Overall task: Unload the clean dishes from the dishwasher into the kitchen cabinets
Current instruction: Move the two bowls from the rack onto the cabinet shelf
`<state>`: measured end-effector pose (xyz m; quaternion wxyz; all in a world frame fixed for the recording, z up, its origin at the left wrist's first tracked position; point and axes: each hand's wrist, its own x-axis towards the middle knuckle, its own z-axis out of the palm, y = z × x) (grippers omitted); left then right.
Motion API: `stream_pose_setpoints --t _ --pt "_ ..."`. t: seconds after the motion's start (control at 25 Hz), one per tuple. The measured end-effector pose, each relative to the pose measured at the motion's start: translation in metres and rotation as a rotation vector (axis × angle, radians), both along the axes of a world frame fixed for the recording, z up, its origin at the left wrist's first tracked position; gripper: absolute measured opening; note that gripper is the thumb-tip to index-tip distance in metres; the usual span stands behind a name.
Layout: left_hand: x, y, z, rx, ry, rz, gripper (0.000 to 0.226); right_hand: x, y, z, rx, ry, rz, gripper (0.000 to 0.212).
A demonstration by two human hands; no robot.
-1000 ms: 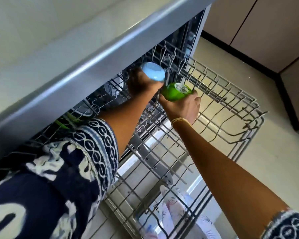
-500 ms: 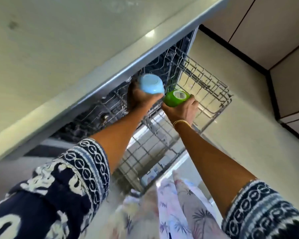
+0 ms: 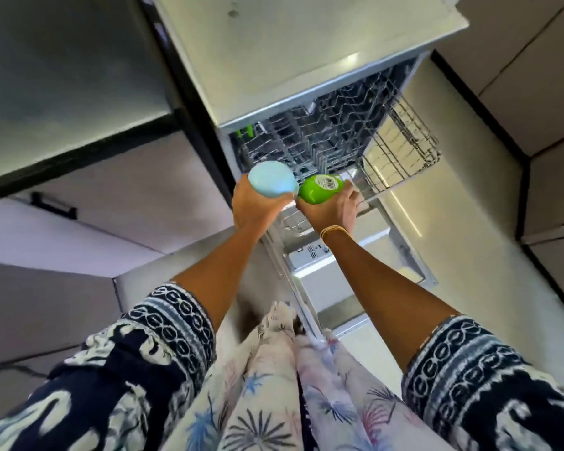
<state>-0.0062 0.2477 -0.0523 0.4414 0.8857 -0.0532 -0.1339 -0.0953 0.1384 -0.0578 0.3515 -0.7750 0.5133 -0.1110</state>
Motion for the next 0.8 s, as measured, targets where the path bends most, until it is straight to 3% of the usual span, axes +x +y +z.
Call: stream_pose_setpoints --t 0.16,0.44,0.6,0.8 --pt "0.009 0.104 0.03 -0.013 -0.033 0.159 0.087 0.028 0.074 0.033 0.029 -0.066 0.139 0.115" --pt "0.059 0.287 0.102 -0.057 -0.139 0.359 0.088 0.102 0.224 0.106 0.038 -0.275 0.377 0.098" --pt "0.098 0.357 0.178 -0.092 -0.244 0.422 0.083 0.152 0.287 0.182 -0.029 -0.476 0.546 0.093" --pt "0.155 0.386 0.306 -0.113 -0.415 0.397 0.077 0.22 0.307 0.302 -0.097 -0.653 0.691 0.088"
